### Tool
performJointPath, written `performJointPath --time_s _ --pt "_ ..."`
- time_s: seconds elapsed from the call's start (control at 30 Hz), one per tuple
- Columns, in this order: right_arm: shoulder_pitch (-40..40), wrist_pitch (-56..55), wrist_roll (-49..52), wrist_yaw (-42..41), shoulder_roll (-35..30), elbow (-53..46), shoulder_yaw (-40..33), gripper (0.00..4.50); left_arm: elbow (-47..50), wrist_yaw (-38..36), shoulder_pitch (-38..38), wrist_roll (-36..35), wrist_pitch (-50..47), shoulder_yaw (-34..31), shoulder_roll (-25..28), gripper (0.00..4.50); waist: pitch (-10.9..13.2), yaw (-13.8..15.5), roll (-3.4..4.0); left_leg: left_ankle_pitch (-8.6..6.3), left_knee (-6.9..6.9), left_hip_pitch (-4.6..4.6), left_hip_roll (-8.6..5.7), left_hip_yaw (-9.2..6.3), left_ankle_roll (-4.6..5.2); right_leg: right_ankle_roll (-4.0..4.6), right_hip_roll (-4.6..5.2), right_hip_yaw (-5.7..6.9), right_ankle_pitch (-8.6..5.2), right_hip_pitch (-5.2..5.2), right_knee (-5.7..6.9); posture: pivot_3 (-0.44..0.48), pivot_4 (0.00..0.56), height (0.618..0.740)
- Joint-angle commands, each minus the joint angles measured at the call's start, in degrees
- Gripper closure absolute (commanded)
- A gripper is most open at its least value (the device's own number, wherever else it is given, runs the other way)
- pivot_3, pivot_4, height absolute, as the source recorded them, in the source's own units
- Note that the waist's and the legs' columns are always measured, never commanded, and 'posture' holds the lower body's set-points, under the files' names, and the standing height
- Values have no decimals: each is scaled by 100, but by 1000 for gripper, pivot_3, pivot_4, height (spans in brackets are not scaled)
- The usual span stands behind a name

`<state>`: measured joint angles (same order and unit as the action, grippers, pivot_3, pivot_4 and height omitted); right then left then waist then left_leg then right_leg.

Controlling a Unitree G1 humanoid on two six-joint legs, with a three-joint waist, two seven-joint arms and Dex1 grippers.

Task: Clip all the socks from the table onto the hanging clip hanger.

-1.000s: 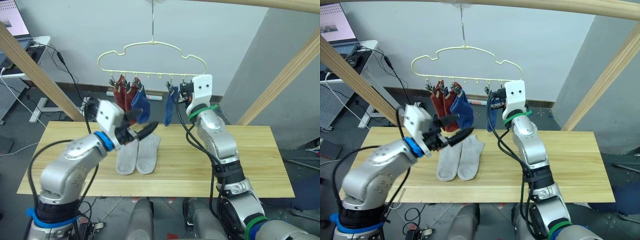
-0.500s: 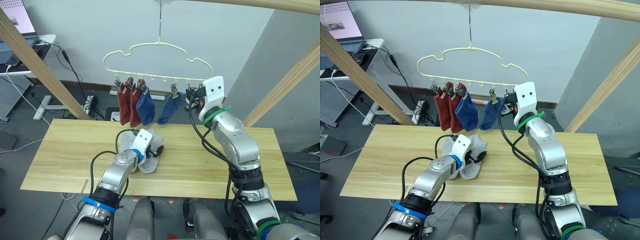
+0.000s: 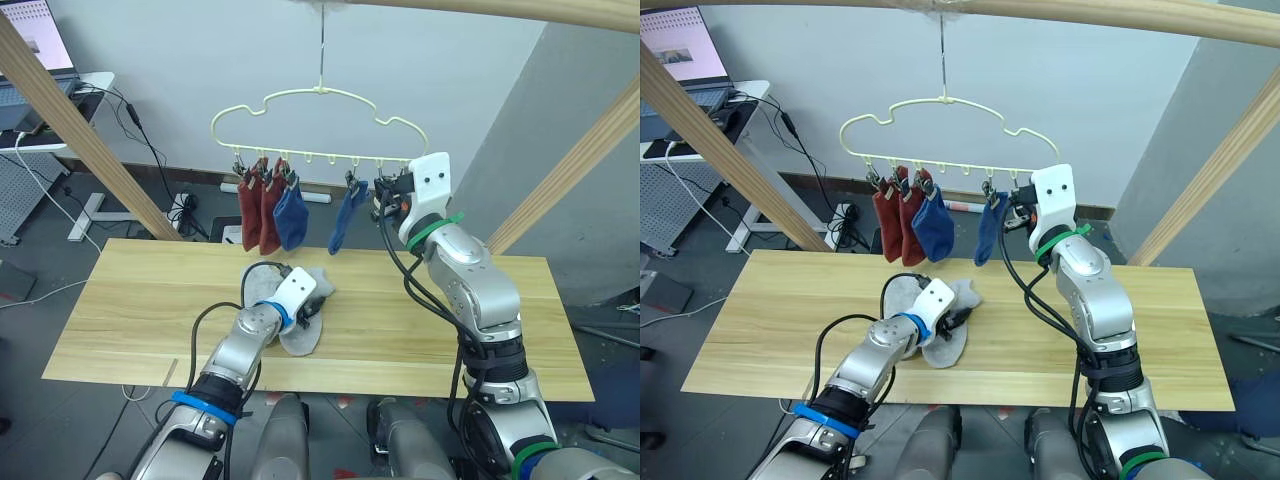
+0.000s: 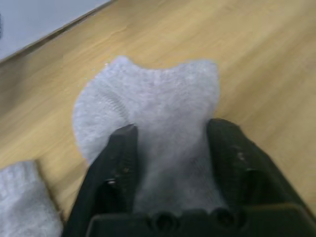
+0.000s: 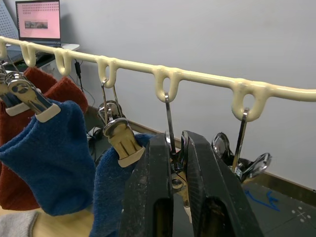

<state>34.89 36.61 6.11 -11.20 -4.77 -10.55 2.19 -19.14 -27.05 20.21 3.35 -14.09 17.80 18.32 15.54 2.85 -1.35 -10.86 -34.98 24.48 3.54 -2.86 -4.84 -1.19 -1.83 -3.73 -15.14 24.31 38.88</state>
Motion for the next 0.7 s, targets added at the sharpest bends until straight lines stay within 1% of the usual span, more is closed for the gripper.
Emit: performJointPath --time_s 0.03,0.1,0.13,0.27,0.37,0.5,0.57,0.7 --pt "17 86 78 -35 -141 34 -149 4435 74 -254 -412 26 157 209 -126 3615 0 0 0 0 0 0 0 1 0 0 0 -1 0 0 -1 154 282 740" --pt "40 122 121 -60 -188 40 -183 4435 182 -349 -491 -57 185 148 -210 4231 0 9 0 0 0 2 0 0 0 0 2 1 0 0 -2 154 282 740" --pt "48 175 171 -84 -218 32 -222 4435 221 -389 -523 -103 214 106 -254 4461 0 9 0 0 0 2 -1 0 0 0 2 1 0 0 -2 156 275 740" --pt "83 593 522 -123 -232 -55 -489 4435 436 -638 -600 -361 654 -47 -427 4487 0 0 0 0 0 2 0 0 0 0 2 1 0 0 -2 159 269 740" --pt "296 1549 1190 -22 -110 -151 -1098 4435 766 -803 -565 -675 1270 -257 -594 4487 1 15 -1 0 0 13 0 -4 0 0 2 7 0 5 -5 157 264 740" --pt "653 2492 1730 258 -65 -141 -1772 4435 1297 -1048 -553 -1133 1531 -432 -775 4487 0 26 0 0 -2 19 0 -8 0 0 3 11 0 6 -5 155 260 740" --pt "833 3033 1983 459 29 -86 -2136 4435 1489 -1008 -521 -1142 1740 -493 -815 4487 0 20 -1 0 -2 19 0 -8 0 0 3 10 0 5 -7 148 255 740" --pt "1240 4054 2431 987 459 -35 -3064 4435 1714 -916 -499 -963 2151 -484 -835 4487 -1 18 0 0 1 19 0 -8 1 1 3 12 0 6 -11 147 251 740"
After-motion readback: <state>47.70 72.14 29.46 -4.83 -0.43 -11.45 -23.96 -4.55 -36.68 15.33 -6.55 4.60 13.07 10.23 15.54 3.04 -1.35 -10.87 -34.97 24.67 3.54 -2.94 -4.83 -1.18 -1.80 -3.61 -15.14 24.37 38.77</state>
